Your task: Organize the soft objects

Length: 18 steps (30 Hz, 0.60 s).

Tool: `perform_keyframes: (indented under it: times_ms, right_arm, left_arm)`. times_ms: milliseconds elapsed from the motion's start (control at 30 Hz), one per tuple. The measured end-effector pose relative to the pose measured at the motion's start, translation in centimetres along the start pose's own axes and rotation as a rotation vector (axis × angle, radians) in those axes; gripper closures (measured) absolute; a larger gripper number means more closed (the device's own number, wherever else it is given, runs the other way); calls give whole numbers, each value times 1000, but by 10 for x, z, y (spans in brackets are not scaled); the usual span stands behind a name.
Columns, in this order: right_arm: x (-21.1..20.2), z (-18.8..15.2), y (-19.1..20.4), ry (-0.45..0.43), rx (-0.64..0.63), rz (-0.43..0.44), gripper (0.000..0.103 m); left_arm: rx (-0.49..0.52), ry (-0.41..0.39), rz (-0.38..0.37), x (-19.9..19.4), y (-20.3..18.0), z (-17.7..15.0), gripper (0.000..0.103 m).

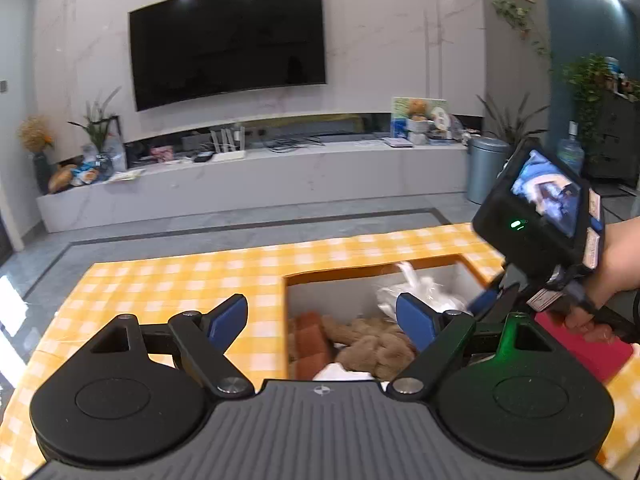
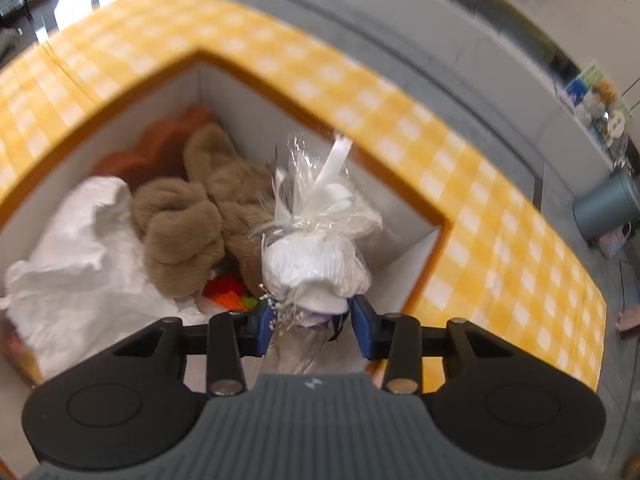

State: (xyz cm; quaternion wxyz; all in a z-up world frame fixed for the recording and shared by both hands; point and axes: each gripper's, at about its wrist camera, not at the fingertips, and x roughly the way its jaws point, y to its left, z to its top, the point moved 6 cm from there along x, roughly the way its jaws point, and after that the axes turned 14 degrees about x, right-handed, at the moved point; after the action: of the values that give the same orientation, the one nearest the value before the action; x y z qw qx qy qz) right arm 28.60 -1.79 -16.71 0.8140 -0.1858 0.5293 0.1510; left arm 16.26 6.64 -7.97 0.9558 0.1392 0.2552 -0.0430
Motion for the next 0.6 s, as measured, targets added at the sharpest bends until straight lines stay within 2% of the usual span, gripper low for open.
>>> perform_keyframes:
  times_ms: [67, 200, 367, 467, 500, 600]
  right_arm:
    - [12, -1, 7, 38, -25, -19, 66]
    - [28, -4, 20, 65, -113, -122, 66]
    - [30, -9, 23, 38, -175, -165, 60]
    - [14, -11, 18, -38, -125, -159, 41]
    - [5, -10, 17, -69, -111, -148, 25]
    - [-26, -5, 13, -187, -106, -138, 10]
  left_arm:
    - [5, -8, 15, 0, 3, -1, 5]
    - [-31, -6, 50, -2, 10, -5, 5]
    - [-62, -2, 40, -2, 16, -12, 5]
    - [-94, -51, 33, -9, 19, -13, 5]
    - [-99, -84, 37, -13, 19, -11, 4]
    - [-71, -158, 75, -28, 15, -2, 0]
